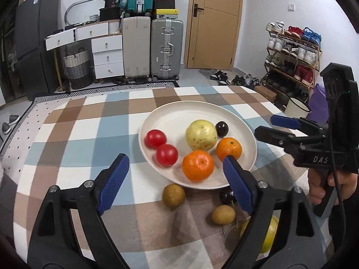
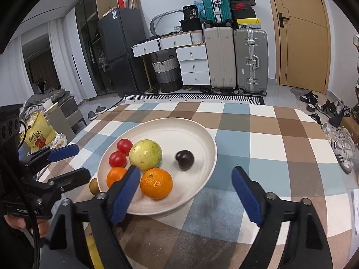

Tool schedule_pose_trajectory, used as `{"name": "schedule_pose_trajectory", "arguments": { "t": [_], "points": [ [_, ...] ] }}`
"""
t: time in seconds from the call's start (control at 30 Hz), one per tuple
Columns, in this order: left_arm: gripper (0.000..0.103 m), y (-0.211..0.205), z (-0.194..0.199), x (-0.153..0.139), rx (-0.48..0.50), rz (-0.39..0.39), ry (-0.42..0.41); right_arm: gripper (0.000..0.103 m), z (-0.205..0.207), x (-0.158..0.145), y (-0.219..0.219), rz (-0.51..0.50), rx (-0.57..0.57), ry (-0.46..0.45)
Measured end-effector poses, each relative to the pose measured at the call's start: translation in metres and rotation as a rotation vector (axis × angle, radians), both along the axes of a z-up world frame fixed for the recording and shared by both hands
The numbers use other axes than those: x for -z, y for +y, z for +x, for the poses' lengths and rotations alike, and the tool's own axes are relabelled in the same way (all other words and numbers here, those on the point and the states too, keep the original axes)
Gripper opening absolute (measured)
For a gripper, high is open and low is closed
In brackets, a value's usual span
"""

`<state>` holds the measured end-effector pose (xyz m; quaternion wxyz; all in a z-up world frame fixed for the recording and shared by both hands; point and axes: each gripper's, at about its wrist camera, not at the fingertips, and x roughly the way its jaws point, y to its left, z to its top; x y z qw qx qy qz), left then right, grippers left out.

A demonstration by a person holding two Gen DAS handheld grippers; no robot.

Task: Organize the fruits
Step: 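Move the right tool down to the large yellow-green fruit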

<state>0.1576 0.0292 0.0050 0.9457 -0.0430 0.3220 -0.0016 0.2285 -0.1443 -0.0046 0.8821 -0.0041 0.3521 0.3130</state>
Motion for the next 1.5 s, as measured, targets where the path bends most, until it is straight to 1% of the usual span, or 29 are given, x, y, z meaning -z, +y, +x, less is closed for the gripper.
{"name": "schedule_pose_trajectory", "arguments": {
  "t": [0.03,0.07,0.1,0.13,0.23,0.33,0.47,0.6,0.7,0.83,0.9,1.0,1.1,1.3,1.5],
  "points": [
    [0.089,0.002,-0.004,-0.001,-0.005,0.005,0.007,0.097,0.0,0.0,-0.002,0.007,-0.001,0.008],
    [0.093,0.005,-0.01,-0.002,-0.013,0.009,0.005,0.101,0.0,0.0,-0.004,0.021,-0.008,0.021],
    [0.101,0.007,-0.016,-0.002,-0.019,0.008,0.0,0.102,-0.001,0.0,-0.006,0.03,-0.011,0.026],
    [0.103,0.01,-0.022,-0.002,-0.028,0.003,-0.006,0.102,-0.002,0.001,-0.007,0.036,-0.013,0.029],
    [0.103,0.016,-0.035,0.002,-0.026,-0.023,0.01,0.102,-0.004,0.002,-0.006,0.031,-0.03,0.046],
    [0.103,0.016,-0.043,0.006,-0.03,-0.023,0.021,0.102,-0.009,0.003,-0.003,0.02,-0.046,0.049],
    [0.103,0.009,-0.049,0.003,-0.007,-0.009,0.011,0.103,-0.017,0.002,0.006,-0.019,-0.086,0.042],
    [0.103,0.001,-0.049,0.0,0.015,0.028,0.008,0.103,-0.028,-0.001,0.012,-0.057,-0.11,0.031],
    [0.103,0.0,-0.051,-0.002,0.024,0.036,0.014,0.103,-0.04,0.0,0.01,-0.063,-0.121,0.06],
    [0.103,0.002,-0.049,-0.002,0.022,0.019,0.027,0.103,-0.06,0.001,0.001,-0.091,-0.118,0.072],
    [0.103,0.003,-0.048,-0.001,0.028,0.008,0.034,0.103,-0.07,0.004,-0.004,-0.104,-0.108,0.096],
    [0.103,0.002,-0.047,0.002,0.033,0.013,0.048,0.103,-0.081,0.008,-0.009,-0.103,-0.095,0.121],
    [0.103,0.002,-0.047,0.004,0.033,0.011,0.059,0.102,-0.094,0.011,-0.011,-0.089,-0.11,0.138],
    [0.103,0.002,-0.047,0.007,0.029,-0.007,0.071,0.102,-0.114,0.013,-0.004,-0.097,-0.149,0.146],
    [0.103,0.007,-0.052,0.013,0.014,-0.032,0.095,0.102,-0.126,0.021,0.013,-0.135,-0.198,0.155]
  ]
}}
